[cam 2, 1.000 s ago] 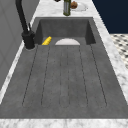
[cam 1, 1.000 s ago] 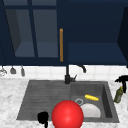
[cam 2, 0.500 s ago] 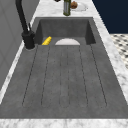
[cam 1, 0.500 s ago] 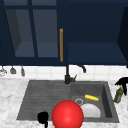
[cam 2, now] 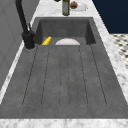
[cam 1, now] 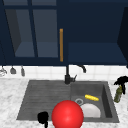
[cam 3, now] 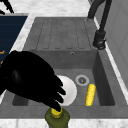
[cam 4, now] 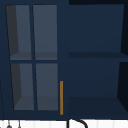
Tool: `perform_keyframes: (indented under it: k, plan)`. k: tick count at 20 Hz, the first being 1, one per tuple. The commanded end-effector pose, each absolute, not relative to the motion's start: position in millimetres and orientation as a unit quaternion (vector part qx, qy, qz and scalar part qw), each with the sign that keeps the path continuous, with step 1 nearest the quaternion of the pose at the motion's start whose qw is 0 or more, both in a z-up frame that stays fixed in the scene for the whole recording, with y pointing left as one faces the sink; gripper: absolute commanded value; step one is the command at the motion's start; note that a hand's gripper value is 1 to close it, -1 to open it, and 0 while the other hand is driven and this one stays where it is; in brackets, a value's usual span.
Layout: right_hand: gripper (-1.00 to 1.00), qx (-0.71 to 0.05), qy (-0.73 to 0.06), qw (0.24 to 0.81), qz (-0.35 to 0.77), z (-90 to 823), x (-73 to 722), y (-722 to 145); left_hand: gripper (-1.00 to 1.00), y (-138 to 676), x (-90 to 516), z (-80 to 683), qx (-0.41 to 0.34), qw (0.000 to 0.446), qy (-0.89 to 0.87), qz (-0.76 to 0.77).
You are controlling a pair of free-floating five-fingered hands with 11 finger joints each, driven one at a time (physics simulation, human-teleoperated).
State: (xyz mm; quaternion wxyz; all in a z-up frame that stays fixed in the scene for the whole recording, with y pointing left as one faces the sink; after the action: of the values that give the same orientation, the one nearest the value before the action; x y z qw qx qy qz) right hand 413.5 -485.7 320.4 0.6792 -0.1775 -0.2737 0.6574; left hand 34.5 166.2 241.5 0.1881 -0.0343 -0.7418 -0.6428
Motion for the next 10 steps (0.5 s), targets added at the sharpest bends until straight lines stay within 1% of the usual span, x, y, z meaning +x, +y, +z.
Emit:
perform_keyframes:
  k: [1, 10]
  plan:
    - [-1.00, -0.175, -0.264, 0.663, 0.678, 320, 411, -483, 0.00, 166, 34, 242, -0.034, 0.188, -0.742, -0.643]
    - [-1.00, -0.172, -0.267, 0.669, 0.673, 320, 391, -481, 0.00, 166, 34, 242, -0.034, 0.188, -0.742, -0.643]
